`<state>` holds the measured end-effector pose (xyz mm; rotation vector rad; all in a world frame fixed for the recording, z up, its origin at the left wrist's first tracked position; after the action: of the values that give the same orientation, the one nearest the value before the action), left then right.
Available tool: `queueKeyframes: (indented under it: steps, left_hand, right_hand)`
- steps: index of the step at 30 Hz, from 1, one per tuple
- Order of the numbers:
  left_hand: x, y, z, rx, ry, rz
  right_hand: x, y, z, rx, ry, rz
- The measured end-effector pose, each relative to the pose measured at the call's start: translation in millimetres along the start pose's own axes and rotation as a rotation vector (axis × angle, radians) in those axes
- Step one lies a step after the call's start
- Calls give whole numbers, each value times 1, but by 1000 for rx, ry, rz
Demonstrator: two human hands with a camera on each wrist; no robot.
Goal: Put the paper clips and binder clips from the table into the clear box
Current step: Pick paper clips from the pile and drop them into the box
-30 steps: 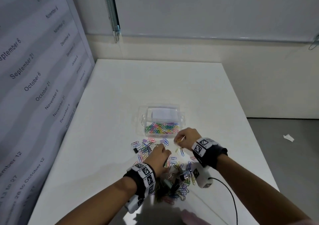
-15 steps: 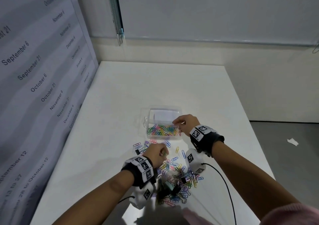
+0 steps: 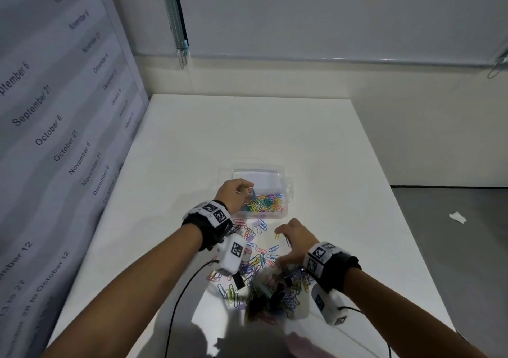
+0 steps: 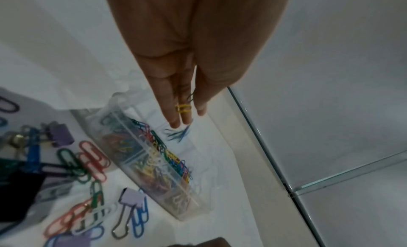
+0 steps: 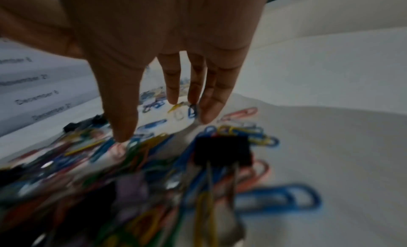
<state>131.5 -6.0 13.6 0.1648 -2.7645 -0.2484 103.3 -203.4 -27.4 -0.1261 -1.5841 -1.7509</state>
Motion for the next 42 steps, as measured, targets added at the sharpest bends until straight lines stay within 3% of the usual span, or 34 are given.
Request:
queueKeyframes:
  steps: [4, 10, 15, 19, 26, 31, 34, 38, 42]
  left_hand:
    - [9, 0, 3, -153, 38, 97]
    - [45, -5, 3, -262, -117, 94]
    - [71, -18, 35, -534, -50, 395]
    - [79, -25, 66, -753, -36, 391]
    - [82, -33, 74, -805, -121, 356]
    - [77, -33, 71, -752, -74, 356]
    - [74, -27, 68, -627, -34, 306]
    - [71, -21, 67, -470, 6, 264]
    - [67, -18, 70, -405, 16, 259]
  right_hand:
    - [2, -17, 22, 14, 79, -11]
    - [-3, -22, 49, 17, 162, 39]
    - [-3, -15, 57, 21, 164, 62]
    - [-4, -1, 40, -79, 85, -51]
    - [-11, 54, 16, -195, -19, -155]
    - [-22, 98, 16, -284, -56, -376]
    - [-26, 105, 16, -310, -67, -434]
    - [-22, 87, 20, -194, -18, -349]
    - [-10, 44, 19, -87, 53, -112]
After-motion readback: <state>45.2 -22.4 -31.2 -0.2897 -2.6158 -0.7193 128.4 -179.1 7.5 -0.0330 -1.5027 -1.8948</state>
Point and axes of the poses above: each hand's wrist, its own x-axis away from the middle knuckle, its own y-axis out of the back of the hand, z = x × y, the point moved 3 cm from there along -x, towards the middle knuckle, and after that the axes turned 12 degrees about x, right-handed, at the moved point
